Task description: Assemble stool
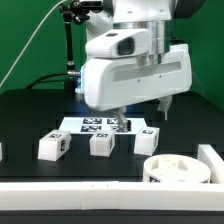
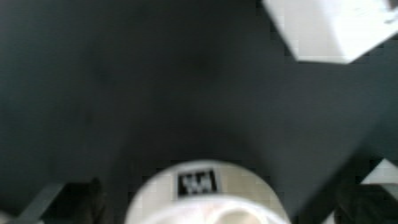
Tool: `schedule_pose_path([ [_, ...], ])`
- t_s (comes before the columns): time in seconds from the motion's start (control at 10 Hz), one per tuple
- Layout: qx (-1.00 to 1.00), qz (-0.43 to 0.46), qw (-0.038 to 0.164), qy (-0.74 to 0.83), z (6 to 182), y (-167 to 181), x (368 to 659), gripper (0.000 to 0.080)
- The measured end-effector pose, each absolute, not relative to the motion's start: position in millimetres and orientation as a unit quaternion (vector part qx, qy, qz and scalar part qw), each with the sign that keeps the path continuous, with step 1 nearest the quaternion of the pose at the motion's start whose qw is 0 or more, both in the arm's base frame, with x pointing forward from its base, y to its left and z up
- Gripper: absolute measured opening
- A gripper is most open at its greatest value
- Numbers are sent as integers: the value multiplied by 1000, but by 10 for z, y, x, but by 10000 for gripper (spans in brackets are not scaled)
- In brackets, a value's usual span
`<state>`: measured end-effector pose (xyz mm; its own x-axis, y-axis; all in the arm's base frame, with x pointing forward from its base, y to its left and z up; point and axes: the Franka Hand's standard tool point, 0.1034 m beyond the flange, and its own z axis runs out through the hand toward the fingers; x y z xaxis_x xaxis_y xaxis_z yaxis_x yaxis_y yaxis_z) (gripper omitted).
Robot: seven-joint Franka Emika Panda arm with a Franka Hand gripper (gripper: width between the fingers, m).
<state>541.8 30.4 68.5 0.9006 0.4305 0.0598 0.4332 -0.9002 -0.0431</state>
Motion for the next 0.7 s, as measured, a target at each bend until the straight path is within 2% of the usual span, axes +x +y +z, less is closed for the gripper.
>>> schedule_pose_path([
  [0.2, -990, -28, 33, -135, 558, 281, 5269, 649],
  [0.7, -999, -22, 45, 8, 557, 328, 5267, 649],
])
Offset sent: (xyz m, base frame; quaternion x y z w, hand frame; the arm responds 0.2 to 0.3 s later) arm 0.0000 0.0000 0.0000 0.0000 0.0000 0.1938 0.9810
